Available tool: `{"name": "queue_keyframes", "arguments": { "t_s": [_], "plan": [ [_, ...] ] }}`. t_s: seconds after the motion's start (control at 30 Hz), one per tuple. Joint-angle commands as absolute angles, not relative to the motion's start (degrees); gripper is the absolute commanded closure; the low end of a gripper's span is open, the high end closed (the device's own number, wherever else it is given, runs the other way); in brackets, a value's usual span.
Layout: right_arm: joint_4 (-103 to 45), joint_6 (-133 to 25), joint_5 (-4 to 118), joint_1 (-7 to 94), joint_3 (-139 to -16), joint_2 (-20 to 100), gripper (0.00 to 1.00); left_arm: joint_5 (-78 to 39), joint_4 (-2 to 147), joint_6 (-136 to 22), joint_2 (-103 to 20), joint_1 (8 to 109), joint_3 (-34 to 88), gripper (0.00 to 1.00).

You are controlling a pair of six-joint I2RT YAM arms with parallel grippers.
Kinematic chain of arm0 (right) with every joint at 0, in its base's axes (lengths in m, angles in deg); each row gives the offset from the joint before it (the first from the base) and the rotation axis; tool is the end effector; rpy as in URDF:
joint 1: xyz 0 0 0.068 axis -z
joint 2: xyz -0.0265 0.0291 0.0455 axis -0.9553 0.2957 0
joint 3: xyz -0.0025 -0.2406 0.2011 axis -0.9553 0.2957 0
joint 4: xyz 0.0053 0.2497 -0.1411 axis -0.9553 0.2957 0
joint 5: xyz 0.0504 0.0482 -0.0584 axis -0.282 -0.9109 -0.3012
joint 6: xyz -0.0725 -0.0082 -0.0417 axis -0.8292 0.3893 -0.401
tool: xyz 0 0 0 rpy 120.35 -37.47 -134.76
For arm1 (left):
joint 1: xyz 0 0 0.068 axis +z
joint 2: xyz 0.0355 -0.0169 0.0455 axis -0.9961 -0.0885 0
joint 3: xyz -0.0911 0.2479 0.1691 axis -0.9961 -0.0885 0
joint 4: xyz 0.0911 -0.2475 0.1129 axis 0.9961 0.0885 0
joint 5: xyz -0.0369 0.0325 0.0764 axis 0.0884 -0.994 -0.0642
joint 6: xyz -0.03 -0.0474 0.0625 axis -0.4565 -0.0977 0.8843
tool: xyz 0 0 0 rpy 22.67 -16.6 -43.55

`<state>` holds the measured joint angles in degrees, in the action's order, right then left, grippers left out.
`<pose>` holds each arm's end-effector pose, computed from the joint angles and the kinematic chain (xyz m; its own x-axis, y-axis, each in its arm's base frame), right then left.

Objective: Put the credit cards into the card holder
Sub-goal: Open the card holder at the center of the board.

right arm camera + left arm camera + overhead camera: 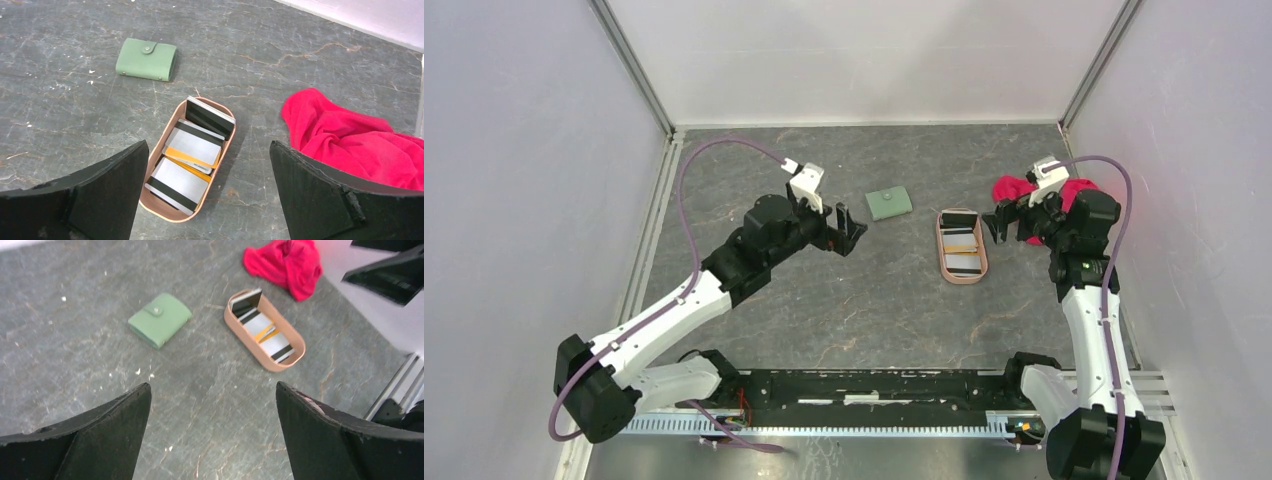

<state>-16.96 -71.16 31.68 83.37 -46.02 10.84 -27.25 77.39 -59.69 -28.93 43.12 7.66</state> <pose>0.2394 -0.0033 0.3304 -0.2721 -0.1016 -0.9569 -0.4107 0.9116 0.0200 0.2241 -0.2009 0.3662 -0.3175 -0.0420 -0.9473 0.6123 0.7537 -0.2387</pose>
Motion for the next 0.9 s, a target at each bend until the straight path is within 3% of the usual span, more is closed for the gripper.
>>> {"name": "queue_keyframes", "arguments": {
  "t_s": [0.0,0.3,0.43,0.53,0.63,0.87],
  "plan": [
    [-20.5,-71.1,27.3,83.5,-47.6,11.3,0.02,-27.4,72.1,-60.8,-28.0,43.3,3.3,0.0],
    [-16.3,-97.8,1.8,83.2,-45.5,15.6,0.02,-26.5,61.5,-58.7,-30.2,43.4,-2.2,0.0],
    [-11.4,-107.2,7.7,77.6,-48.4,19.2,0.02,-23.9,61.4,-56.0,-38.4,44.8,3.0,0.0],
    [-8.4,-107.2,14.2,73.2,-52.9,23.8,0.02,-20.0,62.0,-55.8,-46.1,47.6,8.6,0.0],
    [-9.0,-103.1,11.9,73.1,-54.7,27.1,0.02,-17.9,67.6,-52.5,-55.3,49.8,17.5,0.0],
    [-12.5,-99.8,12.1,73.1,-51.3,28.2,0.02,-22.2,88.4,-30.8,-77.6,49.2,43.8,0.05]
  ]
}}
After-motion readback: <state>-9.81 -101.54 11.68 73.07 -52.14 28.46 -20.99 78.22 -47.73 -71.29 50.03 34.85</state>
